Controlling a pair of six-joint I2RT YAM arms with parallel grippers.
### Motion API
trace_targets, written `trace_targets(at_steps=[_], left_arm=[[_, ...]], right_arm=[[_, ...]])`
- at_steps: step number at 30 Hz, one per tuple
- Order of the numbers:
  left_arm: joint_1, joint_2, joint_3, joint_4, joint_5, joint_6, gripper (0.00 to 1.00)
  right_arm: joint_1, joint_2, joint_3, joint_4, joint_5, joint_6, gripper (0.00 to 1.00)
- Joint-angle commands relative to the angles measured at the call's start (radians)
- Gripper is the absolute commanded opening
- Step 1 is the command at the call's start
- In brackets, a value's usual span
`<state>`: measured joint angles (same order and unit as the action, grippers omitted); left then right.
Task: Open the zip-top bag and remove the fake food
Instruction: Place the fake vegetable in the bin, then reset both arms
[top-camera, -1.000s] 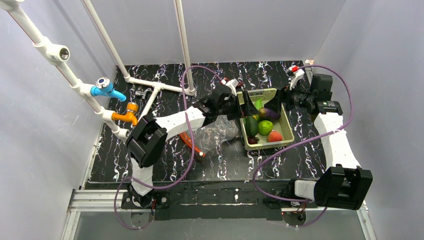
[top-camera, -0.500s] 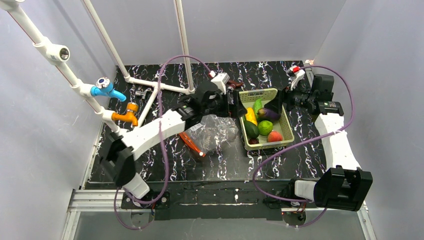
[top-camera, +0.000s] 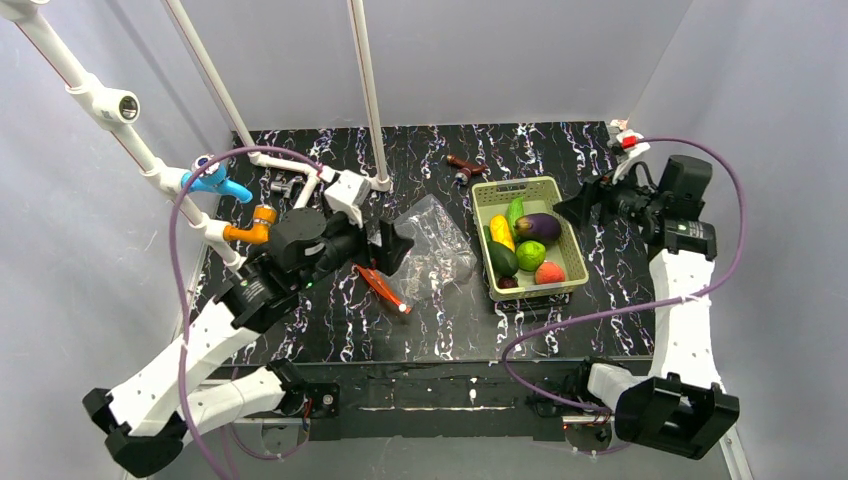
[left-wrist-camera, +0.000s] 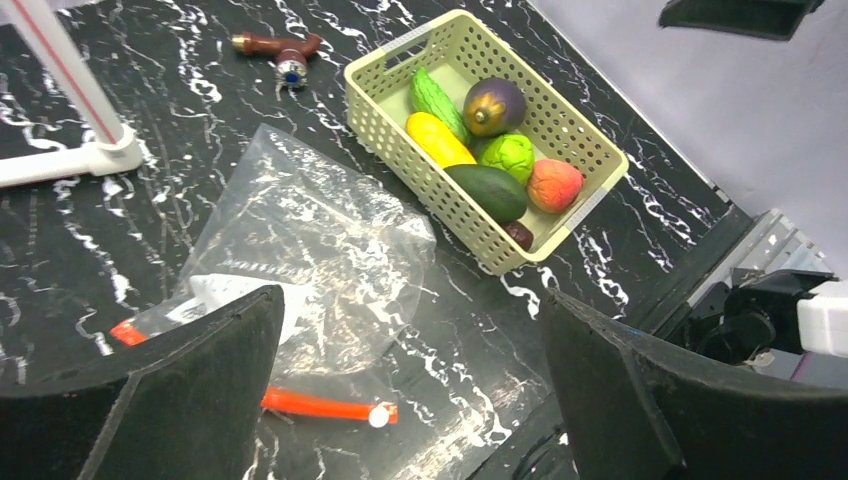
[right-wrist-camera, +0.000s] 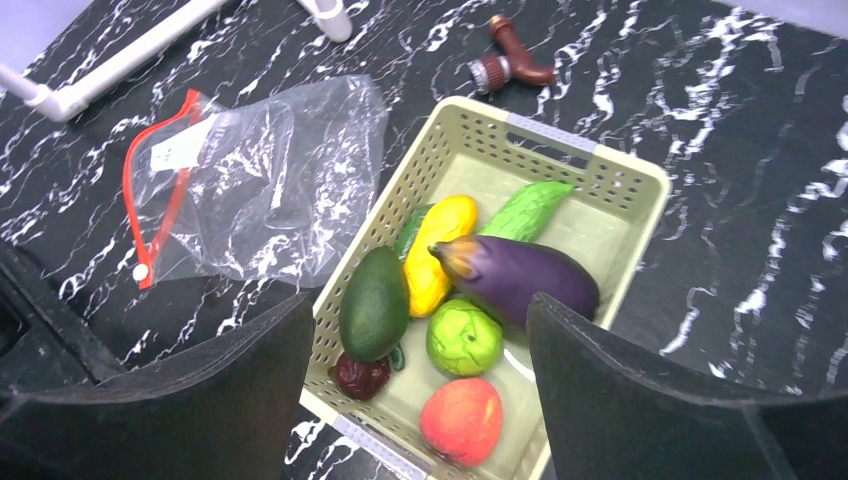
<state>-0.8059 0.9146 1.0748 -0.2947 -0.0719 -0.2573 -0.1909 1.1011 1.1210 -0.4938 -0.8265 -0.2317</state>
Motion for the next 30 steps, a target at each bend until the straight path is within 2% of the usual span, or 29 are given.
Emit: trace_targets(at_steps=[1,5,8,13,14,16,30], left_arm=[[0.006,-0.050,0.057,-0.170,-0.070,0.059,0.98],[0.006,-0.118,0.102,-0.284,-0.108,0.057,0.98],[0.006,-0.191,0.052,-0.308,-0.136,0.060,0.98],[0.005,-0.289,0.002,-0.397,-0.267,0.026,0.98],[0.006,-0.308,-0.002,-0.404,-0.282,0.023,0.98],[0.006,-0.340,-0.002,-0.408,-0.299,0.024,0.98],[0.006,-0.380,0.042,-0.447,-0.370,-0.020,0.98]], right_arm=[[-0.078,-0.053,0.092,-0.080,-0.023,-0.016,0.84],[-0.157,-0.089,0.097,-0.082,-0.023,-0.016,0.84],[-0.166,-0.119,0.099,-0.131,-0.023,-0.016,0.84],[-0.173,-0.169,0.115,-0.213,-0.023,-0.016,0.84],[-0.174,-0.173,0.123,-0.228,0.186,-0.016,0.84],[-0.175,-0.177,0.140,-0.251,0.186,-0.016,0.84],[-0.175,-0.238,0.122,-0.198,0.186,-0.016,0.84]])
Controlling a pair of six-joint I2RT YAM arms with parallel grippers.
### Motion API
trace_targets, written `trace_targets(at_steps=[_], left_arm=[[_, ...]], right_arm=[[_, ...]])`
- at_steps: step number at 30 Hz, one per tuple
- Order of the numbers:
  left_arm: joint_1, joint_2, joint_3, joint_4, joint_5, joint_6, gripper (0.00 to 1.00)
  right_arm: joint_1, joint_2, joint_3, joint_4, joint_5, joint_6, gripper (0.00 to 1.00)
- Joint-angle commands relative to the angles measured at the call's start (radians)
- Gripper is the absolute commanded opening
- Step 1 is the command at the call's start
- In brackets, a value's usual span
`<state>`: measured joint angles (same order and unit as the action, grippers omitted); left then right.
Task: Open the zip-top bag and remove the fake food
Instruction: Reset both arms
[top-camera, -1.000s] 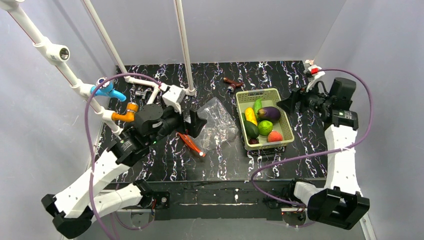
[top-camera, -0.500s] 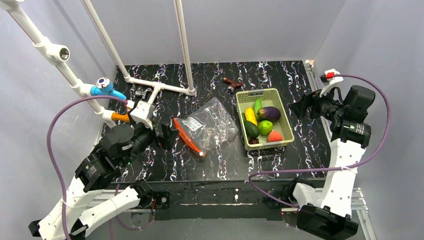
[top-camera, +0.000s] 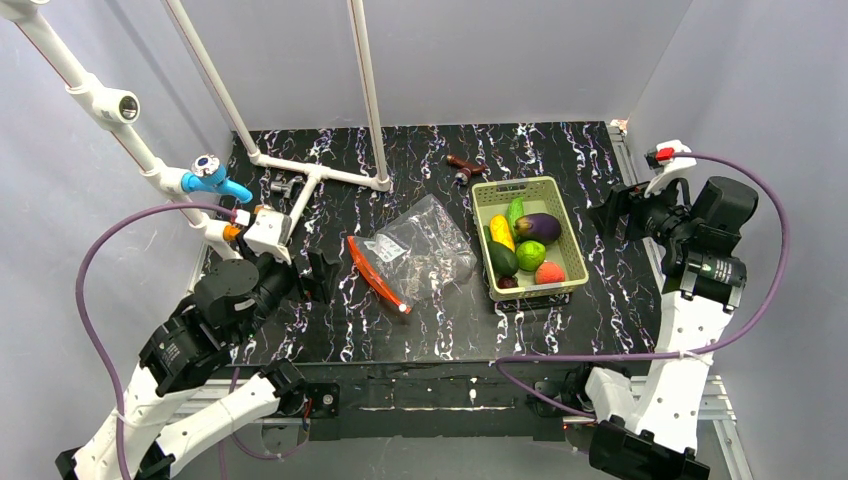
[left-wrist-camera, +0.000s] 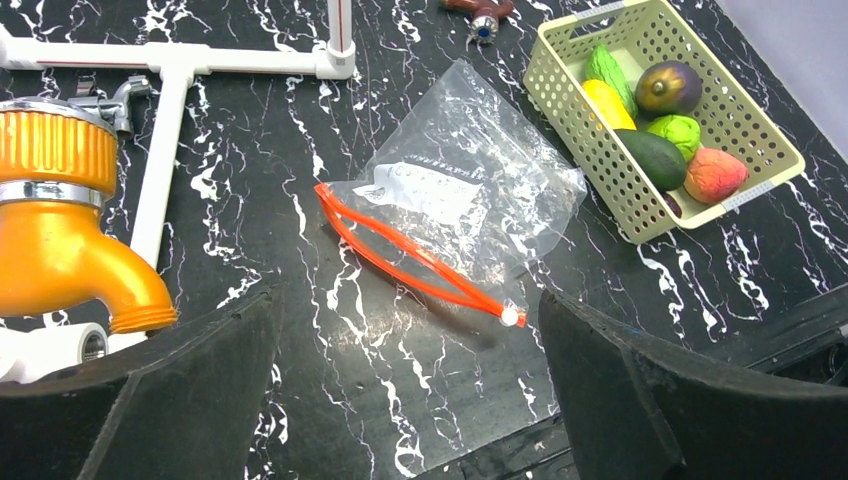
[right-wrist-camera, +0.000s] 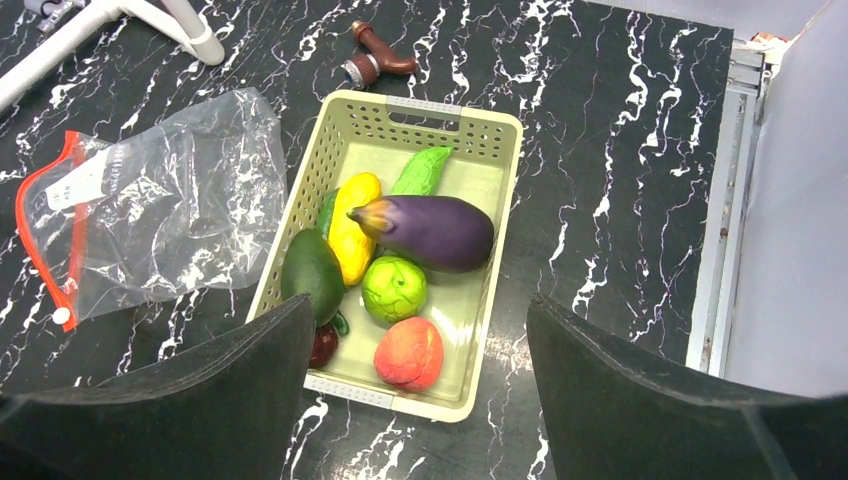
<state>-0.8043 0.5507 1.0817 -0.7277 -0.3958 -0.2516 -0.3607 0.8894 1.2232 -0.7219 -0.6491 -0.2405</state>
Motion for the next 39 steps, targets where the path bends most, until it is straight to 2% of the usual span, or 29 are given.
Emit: trace_targets(at_steps=[1,13,14,15,16,30,39], left_arm=[[0.004,-0.021,0.035,-0.011,-0.048,-0.028,0.98],[0.004,-0.024,-0.002,0.011,-0.050,-0.039,0.98],[0.004,-0.023,0.000,0.013,-0.050,-0.036,0.98],[0.004,-0.020,0.001,0.014,-0.050,-0.035,0.98],[0.005,-0.018,0.002,0.014,-0.050,-0.033,0.98],[0.004,-0.019,0.003,0.034,-0.029,-0.031,0.98],[0.005,-0.064,-0.060,0.065,-0.030,-0.035,0.98]], right_arm=[[-0.006,-0.027,0.021,0.030,0.009,-0.007,0.84],[-0.006,-0.011,0.035,0.045,0.009,-0.007,0.84],[-0.006,-0.010,0.035,0.045,0.329,-0.007,0.84],[-0.006,-0.009,0.036,0.044,-0.130,-0.007,0.84],[-0.006,-0.009,0.037,0.044,-0.163,-0.007,0.84],[-0.006,-0.005,0.047,0.035,-0.163,-0.007,0.84],[-0.005,0.001,-0.017,0.104,-0.163,-0.007,0.84]])
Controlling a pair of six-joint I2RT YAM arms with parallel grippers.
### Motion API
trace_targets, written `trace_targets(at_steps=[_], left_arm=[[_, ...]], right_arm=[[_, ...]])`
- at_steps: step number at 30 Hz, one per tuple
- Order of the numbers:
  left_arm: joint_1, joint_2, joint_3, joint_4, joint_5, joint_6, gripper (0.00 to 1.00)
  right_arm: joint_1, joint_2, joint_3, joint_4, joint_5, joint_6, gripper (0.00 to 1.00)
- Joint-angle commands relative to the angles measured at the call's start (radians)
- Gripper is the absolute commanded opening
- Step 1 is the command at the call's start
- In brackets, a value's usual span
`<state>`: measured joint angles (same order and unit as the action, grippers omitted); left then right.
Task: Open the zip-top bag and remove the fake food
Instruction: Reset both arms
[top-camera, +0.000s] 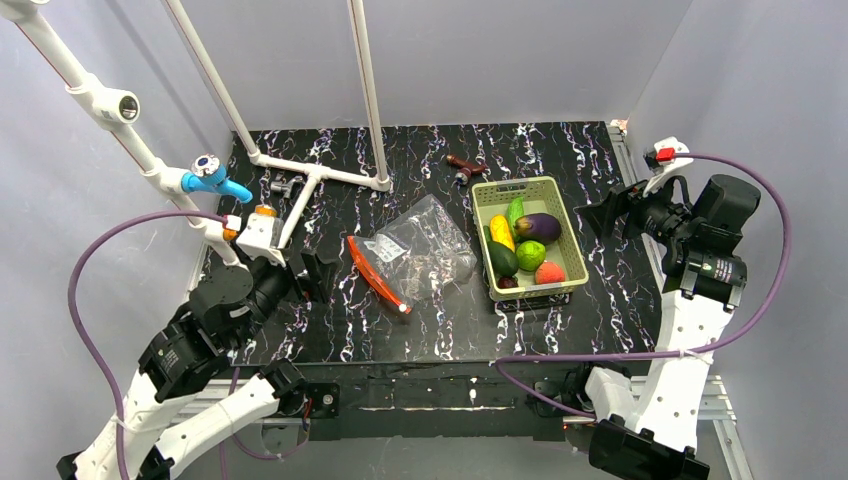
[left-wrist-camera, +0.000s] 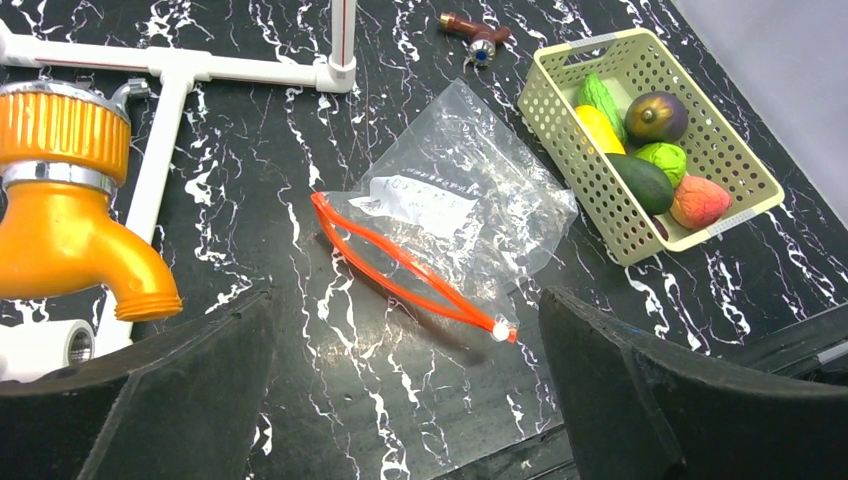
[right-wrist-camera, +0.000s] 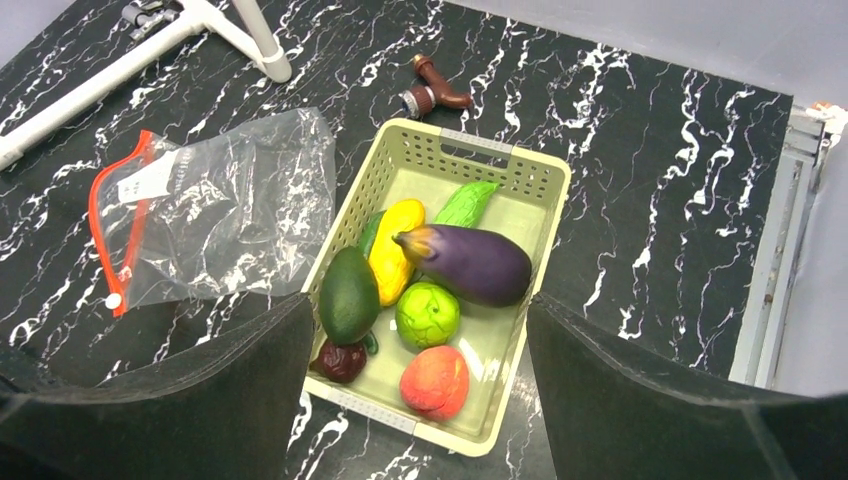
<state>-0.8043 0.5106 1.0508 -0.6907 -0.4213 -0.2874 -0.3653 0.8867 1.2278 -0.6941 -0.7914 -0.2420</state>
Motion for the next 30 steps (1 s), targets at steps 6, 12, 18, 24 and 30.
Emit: trace_targets(at_steps=[6,12,18,24,30], left_arm=[[0.004,-0.044,-0.074,0.089,0.006,0.016,0.98],[0.004,-0.084,-0.105,0.130,0.043,0.015,0.98],[0.004,-0.124,-0.156,0.148,0.042,0.009,0.98],[0.004,-0.086,-0.182,0.161,0.062,0.034,0.98],[0.005,-0.062,-0.217,0.205,0.047,0.091,0.98]], right_arm=[[-0.001,0.011,-0.067,0.116,-0.021,-0.005,0.84],[-0.002,0.032,-0.100,0.137,-0.211,-0.005,0.84],[-0.001,0.049,-0.101,0.140,-0.215,-0.005,0.84],[-0.001,0.056,-0.131,0.154,-0.215,-0.005,0.84],[-0.001,0.061,-0.158,0.187,-0.215,-0.005,0.84]])
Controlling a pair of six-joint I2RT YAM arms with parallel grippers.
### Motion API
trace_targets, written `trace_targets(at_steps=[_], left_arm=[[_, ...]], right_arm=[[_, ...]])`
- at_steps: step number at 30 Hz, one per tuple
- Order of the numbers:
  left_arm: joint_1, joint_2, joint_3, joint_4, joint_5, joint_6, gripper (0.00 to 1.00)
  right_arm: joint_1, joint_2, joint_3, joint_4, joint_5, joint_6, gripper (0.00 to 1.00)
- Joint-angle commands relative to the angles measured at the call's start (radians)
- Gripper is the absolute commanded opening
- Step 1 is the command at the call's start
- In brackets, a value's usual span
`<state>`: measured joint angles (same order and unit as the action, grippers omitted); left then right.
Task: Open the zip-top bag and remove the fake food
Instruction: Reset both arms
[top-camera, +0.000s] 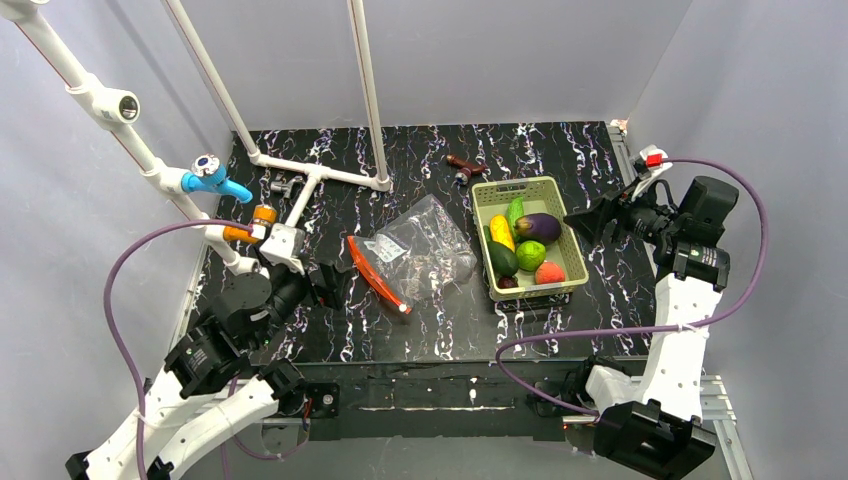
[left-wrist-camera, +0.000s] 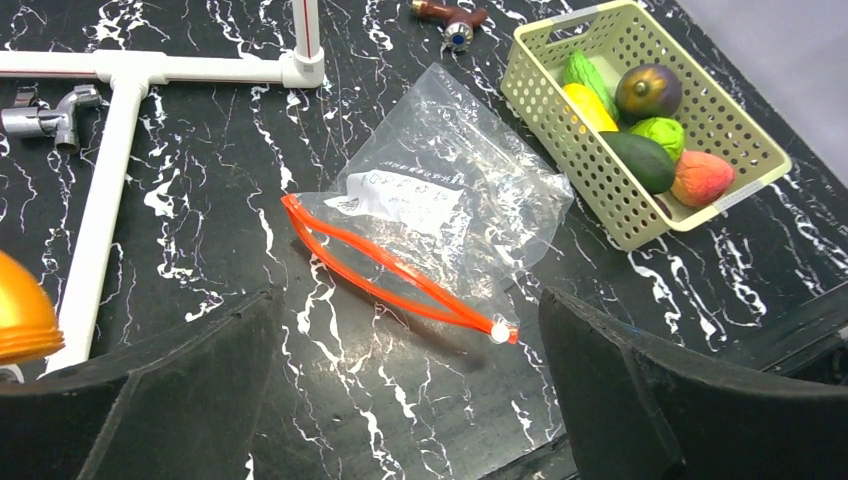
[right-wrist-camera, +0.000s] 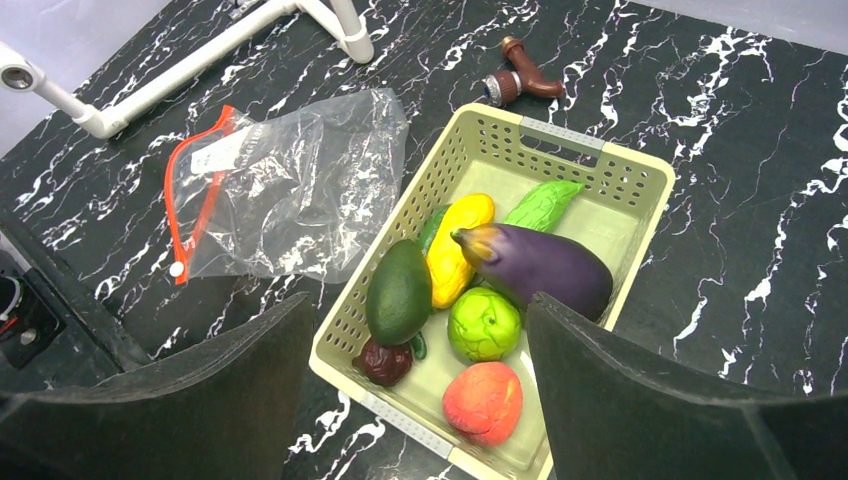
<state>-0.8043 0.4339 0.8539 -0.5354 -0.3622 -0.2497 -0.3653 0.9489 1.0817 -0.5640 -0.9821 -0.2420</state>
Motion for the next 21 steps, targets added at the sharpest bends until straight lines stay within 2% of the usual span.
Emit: trace_targets(at_steps=[1,12,13,14,21], left_arm=[[0.005,0.019,-0.025,0.056,-0.019,0.062,0.98],[0.004,0.010,-0.028,0.085,0.020,0.055,0.98],[0.004,0.008,-0.029,0.083,0.020,0.053,0.99],[0.005,0.004,-0.030,0.080,0.021,0.053,1.00],[0.004,-0.009,-0.030,0.077,0.015,0.056,0.99]], right_arm=[[-0.001,-0.001,-0.013,0.057,-0.024,-0.005,0.84],[-0.001,-0.006,-0.010,0.036,-0.024,-0.005,0.84],[-0.001,-0.007,-0.011,0.036,0.247,-0.005,0.84],[-0.002,-0.006,-0.011,0.036,0.045,-0.005,0.84],[-0.001,-0.009,-0.010,0.031,0.014,-0.005,0.84]])
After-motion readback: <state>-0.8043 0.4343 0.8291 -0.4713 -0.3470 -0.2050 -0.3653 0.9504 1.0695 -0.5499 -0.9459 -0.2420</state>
